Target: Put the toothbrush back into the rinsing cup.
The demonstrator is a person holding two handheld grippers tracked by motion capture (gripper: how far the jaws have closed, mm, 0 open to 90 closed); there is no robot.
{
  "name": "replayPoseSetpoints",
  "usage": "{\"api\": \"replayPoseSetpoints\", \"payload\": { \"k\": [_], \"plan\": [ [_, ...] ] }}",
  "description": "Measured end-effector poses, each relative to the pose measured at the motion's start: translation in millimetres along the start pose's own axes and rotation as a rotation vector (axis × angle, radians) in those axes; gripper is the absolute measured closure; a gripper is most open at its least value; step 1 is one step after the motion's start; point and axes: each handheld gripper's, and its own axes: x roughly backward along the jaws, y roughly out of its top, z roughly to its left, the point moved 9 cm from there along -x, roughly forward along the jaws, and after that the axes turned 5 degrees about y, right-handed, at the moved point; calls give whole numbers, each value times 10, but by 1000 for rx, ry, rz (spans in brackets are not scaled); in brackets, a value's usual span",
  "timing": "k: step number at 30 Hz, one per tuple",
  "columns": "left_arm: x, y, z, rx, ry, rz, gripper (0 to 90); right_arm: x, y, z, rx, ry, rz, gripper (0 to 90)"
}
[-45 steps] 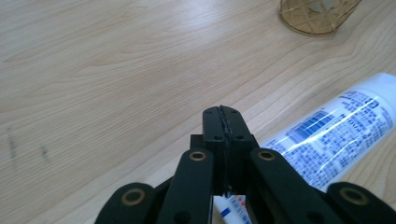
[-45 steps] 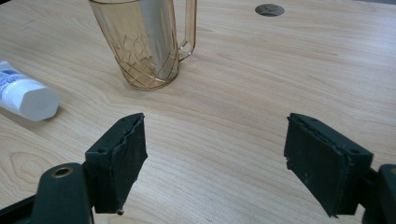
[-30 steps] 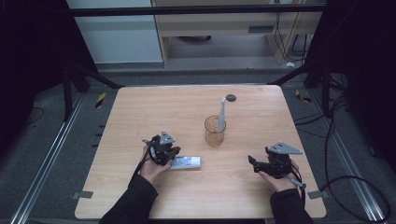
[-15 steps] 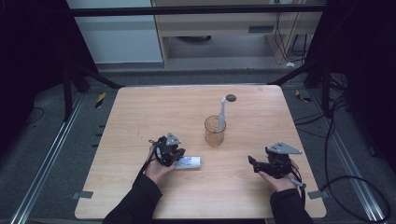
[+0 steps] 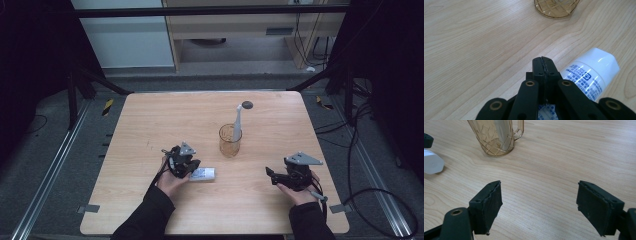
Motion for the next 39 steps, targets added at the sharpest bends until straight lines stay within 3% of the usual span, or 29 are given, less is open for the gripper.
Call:
{"api": "replayPoseSetpoints", "payload": {
  "k": [9,20,32,39],
  "plan": [
    [44,56,-98,-8,-25,-11,891,3,-7,4,-3,2,7,205],
    [-41,115,-259,-23,-50,-2,891,1,-17,-12,-5,2,7,205],
    [100,-21,-446,-92,-77,19,891,13,-21,-20,-8,-5,8,205],
    [204,-118,-493,-97,-83,18,891,7,-24,-19,-2,-4,9,205]
  ]
}}
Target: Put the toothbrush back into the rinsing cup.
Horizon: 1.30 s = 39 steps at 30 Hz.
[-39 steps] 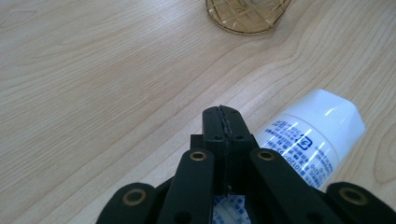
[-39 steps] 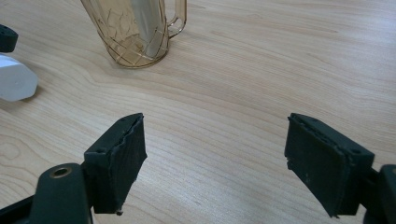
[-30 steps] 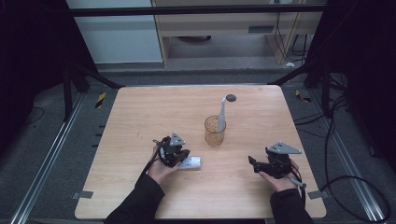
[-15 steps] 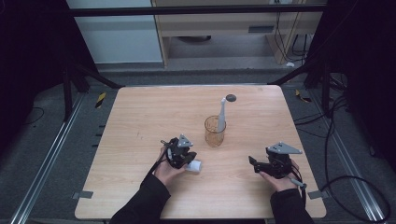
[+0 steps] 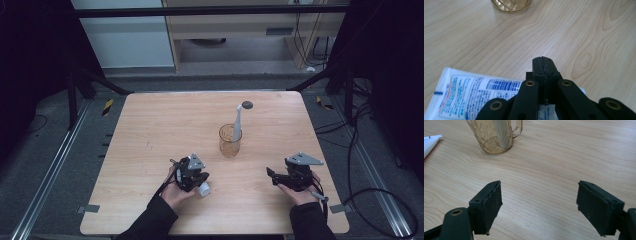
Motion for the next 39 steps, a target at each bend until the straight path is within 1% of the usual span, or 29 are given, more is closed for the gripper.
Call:
{"api": "replayPoseSetpoints", "payload": {
  "k": [7,10,11,13,14,15,19,20,23,27,31,35,37,39],
  "plan": [
    [109,-90,-54,-1,-18,4,891,-2,-4,2,-1,2,2,205],
    [147,-122,-63,4,-20,4,891,-5,-4,1,2,1,3,204],
    [180,-151,-65,1,-22,8,891,-5,-6,1,1,1,3,204],
    [197,-166,-66,0,-23,8,891,-4,-5,1,1,1,2,204],
    [213,-180,-72,6,-23,6,891,-4,-5,1,1,1,2,204],
    [233,-203,-74,1,-26,11,891,-4,-5,1,1,1,2,204],
    [299,-278,-88,9,-27,15,889,-5,-7,3,0,0,3,204],
    [330,-319,-78,3,-27,26,890,-10,-9,6,0,1,4,204],
    [356,-360,-65,8,-24,31,890,-14,-12,8,0,1,5,204],
    [399,-455,-12,10,-6,46,889,-13,-14,16,-9,5,7,204],
    [435,-519,48,30,1,49,887,-16,-17,19,-8,6,8,204],
    [474,-521,69,35,-7,35,872,-16,-18,19,-6,5,9,204],
    [529,-494,100,36,3,18,859,-8,-13,14,-4,6,4,204],
    [603,-448,163,40,19,-1,846,2,-10,2,-9,2,1,203]
  ]
}}
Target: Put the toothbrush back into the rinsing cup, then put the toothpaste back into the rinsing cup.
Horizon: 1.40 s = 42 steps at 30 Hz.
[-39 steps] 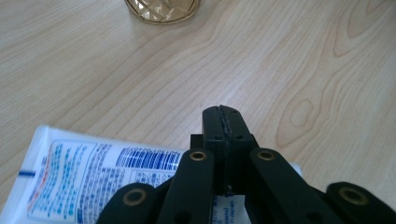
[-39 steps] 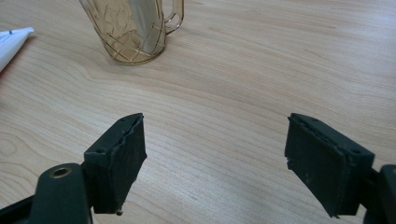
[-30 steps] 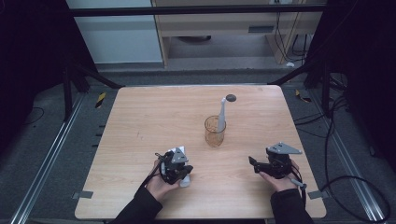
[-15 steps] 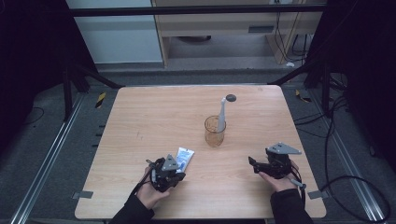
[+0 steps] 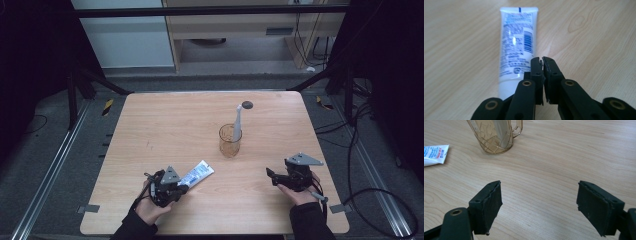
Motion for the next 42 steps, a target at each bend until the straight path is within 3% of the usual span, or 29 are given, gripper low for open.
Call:
{"api": "replayPoseSetpoints", "payload": {
  "k": [6,12,14,26,42],
  "plan": [
    [162,135,203,35,39,-54,762,42,12,-20,-9,-6,-9,200],
    [211,220,361,53,49,-59,611,24,5,-35,-15,-8,-1,199],
    [216,270,398,43,50,-47,535,25,5,-37,-17,-8,-2,199],
    [99,341,361,-8,42,15,397,34,10,-53,-9,-12,1,198],
    [-200,340,257,-46,19,100,344,15,7,-42,-8,-4,7,198]
  ]
}}
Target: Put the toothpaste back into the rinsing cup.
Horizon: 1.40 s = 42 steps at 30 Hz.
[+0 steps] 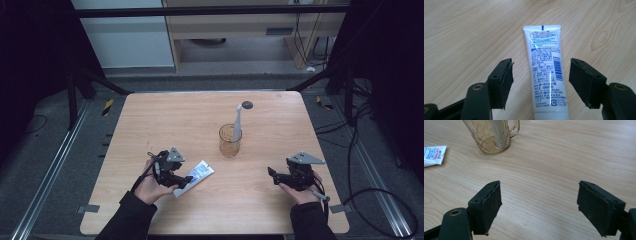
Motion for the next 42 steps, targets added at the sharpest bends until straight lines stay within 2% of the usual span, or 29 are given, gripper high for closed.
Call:
{"api": "replayPoseSetpoints", "payload": {
  "k": [6,8,16,22,29,37,42],
  "plan": [
    [-129,28,-64,-15,-9,39,332,-20,-25,14,5,6,9,198],
    [-210,25,-67,-22,5,67,328,-25,-37,19,7,8,16,198],
    [-344,45,-93,-23,-5,86,327,-58,-38,20,10,12,21,198],
    [-458,27,-114,-46,-5,125,328,-67,-25,54,19,14,27,198],
    [-507,15,-102,-50,-13,150,336,-105,-27,65,25,19,37,197],
    [-550,-2,-97,-55,-34,202,362,-103,-24,65,25,18,37,197],
    [-545,6,-97,-31,-41,200,396,-101,-25,61,24,17,38,197]
  ]
}}
